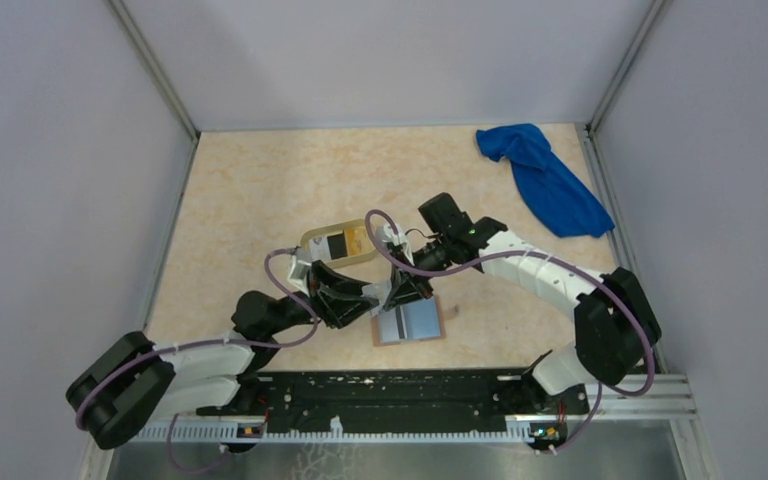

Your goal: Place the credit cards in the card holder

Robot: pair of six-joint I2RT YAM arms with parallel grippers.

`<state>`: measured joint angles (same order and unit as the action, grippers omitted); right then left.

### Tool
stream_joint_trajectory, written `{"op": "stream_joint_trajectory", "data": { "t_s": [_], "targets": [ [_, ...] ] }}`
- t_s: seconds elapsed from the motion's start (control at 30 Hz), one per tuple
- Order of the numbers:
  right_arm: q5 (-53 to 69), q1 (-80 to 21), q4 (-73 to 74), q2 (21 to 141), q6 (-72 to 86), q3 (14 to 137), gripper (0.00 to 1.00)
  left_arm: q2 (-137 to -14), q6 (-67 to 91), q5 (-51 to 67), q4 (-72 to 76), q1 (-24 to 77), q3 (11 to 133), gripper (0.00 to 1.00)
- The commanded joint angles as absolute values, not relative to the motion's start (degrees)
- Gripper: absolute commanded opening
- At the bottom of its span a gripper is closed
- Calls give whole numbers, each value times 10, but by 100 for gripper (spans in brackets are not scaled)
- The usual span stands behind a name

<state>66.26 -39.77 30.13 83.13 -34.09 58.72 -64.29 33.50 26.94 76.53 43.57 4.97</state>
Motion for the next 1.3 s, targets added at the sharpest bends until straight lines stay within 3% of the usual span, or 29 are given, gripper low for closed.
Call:
{"op": "stream_joint_trajectory", "data": {
  "t_s": [0.0,0.07,0.2,0.37,0.97,1.27],
  "targets": [
    [680,-407,360,835,-384,625,0,-580,310,252,668,433,60,62],
    [675,-411,392,845,-412,636,0,-552,275,283,553,432,100,67],
    [641,-432,443,867,-461,661,0,-531,204,319,352,432,183,64],
    [624,-446,455,873,-469,669,0,-528,140,316,188,432,248,43],
    [603,-446,476,868,-485,683,0,-486,112,355,138,432,252,44],
    [593,-446,486,867,-492,687,0,-466,116,364,149,432,239,37]
  ]
}}
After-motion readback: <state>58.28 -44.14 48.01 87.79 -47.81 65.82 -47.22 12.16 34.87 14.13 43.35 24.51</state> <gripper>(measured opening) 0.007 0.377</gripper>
